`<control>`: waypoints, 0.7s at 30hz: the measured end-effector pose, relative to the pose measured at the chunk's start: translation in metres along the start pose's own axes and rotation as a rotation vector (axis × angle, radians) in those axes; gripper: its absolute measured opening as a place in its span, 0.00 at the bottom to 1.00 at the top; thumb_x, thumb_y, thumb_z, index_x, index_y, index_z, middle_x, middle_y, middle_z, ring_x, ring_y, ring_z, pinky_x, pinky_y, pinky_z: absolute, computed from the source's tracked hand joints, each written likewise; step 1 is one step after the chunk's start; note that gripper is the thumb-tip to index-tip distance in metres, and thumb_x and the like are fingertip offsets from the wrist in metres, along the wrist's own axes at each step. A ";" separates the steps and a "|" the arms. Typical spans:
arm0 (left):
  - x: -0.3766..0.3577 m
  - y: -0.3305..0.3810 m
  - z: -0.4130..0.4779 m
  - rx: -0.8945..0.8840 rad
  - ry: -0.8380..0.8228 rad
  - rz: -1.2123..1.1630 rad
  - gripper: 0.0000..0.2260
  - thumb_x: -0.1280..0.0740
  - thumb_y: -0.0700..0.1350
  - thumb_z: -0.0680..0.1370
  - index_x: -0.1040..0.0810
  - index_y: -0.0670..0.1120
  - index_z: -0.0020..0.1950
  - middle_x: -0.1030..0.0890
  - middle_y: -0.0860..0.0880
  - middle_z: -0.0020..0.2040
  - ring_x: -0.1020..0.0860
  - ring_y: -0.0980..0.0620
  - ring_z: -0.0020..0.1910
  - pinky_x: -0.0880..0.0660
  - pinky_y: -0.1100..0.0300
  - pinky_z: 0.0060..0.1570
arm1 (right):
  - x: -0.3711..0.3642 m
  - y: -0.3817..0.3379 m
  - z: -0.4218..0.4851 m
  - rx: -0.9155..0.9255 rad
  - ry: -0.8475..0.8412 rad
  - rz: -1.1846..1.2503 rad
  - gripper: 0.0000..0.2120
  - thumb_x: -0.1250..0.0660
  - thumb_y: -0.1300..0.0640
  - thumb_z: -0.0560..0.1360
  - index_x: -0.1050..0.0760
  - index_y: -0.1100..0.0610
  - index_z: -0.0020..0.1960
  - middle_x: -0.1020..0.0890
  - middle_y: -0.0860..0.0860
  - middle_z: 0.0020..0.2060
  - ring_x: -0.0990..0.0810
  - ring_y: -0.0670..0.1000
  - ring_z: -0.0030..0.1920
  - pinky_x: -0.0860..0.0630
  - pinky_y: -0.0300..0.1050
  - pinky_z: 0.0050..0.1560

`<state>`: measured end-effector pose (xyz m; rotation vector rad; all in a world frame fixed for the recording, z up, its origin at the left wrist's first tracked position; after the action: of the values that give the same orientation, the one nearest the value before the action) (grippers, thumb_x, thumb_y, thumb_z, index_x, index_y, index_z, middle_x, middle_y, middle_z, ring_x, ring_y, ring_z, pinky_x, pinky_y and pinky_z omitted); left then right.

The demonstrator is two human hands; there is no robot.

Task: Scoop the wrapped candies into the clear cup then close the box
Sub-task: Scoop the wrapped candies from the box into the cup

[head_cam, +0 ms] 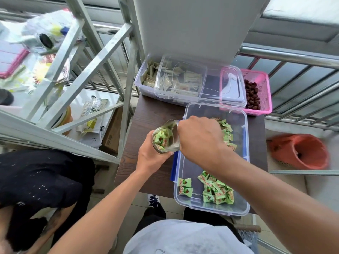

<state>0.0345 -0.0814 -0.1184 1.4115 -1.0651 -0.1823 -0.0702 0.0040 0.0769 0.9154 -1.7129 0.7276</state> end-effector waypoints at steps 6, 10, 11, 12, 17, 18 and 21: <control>-0.001 -0.001 0.002 0.002 -0.013 0.015 0.37 0.15 0.48 0.63 0.33 0.64 0.63 0.21 0.63 0.54 0.23 0.68 0.54 0.28 0.74 0.52 | -0.002 0.057 -0.013 -0.137 0.029 0.236 0.12 0.35 0.57 0.69 0.17 0.51 0.50 0.18 0.52 0.39 0.19 0.60 0.43 0.24 0.48 0.40; -0.002 -0.001 0.002 0.013 -0.015 0.032 0.37 0.15 0.48 0.63 0.33 0.62 0.64 0.24 0.64 0.54 0.25 0.62 0.54 0.33 0.78 0.51 | -0.020 0.121 -0.029 -0.310 0.059 0.566 0.09 0.33 0.57 0.76 0.16 0.48 0.51 0.16 0.50 0.38 0.19 0.51 0.33 0.26 0.41 0.33; -0.002 -0.002 0.002 0.012 -0.010 0.036 0.37 0.15 0.49 0.63 0.32 0.60 0.64 0.23 0.63 0.54 0.25 0.61 0.55 0.33 0.77 0.51 | -0.035 0.136 -0.032 -0.362 0.036 0.560 0.08 0.34 0.57 0.77 0.17 0.49 0.50 0.17 0.51 0.36 0.20 0.52 0.33 0.29 0.41 0.32; -0.003 -0.002 0.003 0.007 -0.002 0.040 0.37 0.15 0.49 0.63 0.31 0.59 0.65 0.23 0.61 0.55 0.24 0.60 0.56 0.33 0.77 0.51 | -0.055 0.149 -0.035 -0.420 -0.009 0.544 0.07 0.35 0.57 0.78 0.19 0.51 0.46 0.18 0.52 0.35 0.21 0.54 0.33 0.30 0.42 0.32; -0.003 -0.004 0.004 -0.005 0.008 0.056 0.37 0.15 0.50 0.62 0.30 0.58 0.66 0.22 0.60 0.56 0.24 0.60 0.57 0.28 0.67 0.57 | -0.154 0.163 -0.059 -0.606 -0.318 0.658 0.12 0.42 0.60 0.78 0.25 0.63 0.41 0.23 0.57 0.33 0.28 0.55 0.31 0.35 0.45 0.31; -0.003 -0.004 0.004 -0.003 0.008 0.060 0.37 0.15 0.50 0.62 0.30 0.58 0.66 0.22 0.60 0.56 0.24 0.60 0.57 0.28 0.67 0.56 | -0.164 0.159 -0.064 -0.609 -0.351 0.686 0.12 0.42 0.60 0.78 0.26 0.63 0.40 0.25 0.56 0.32 0.30 0.54 0.30 0.36 0.45 0.32; -0.004 -0.005 0.005 0.010 0.011 0.065 0.38 0.15 0.51 0.62 0.30 0.58 0.66 0.21 0.60 0.57 0.24 0.59 0.57 0.31 0.71 0.54 | -0.178 0.145 -0.073 -0.597 -0.394 0.721 0.11 0.43 0.60 0.79 0.31 0.60 0.38 0.29 0.54 0.31 0.33 0.53 0.29 0.38 0.44 0.31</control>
<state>0.0315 -0.0834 -0.1253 1.3834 -1.1028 -0.1222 -0.1225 0.1811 -0.0767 -0.0052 -2.4631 0.4342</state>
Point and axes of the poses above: each hand's wrist, its own z-axis towards the middle knuckle, its own x-axis out of the back of the hand, y = z × x, the point moved 7 cm from there along z, towards the middle knuckle
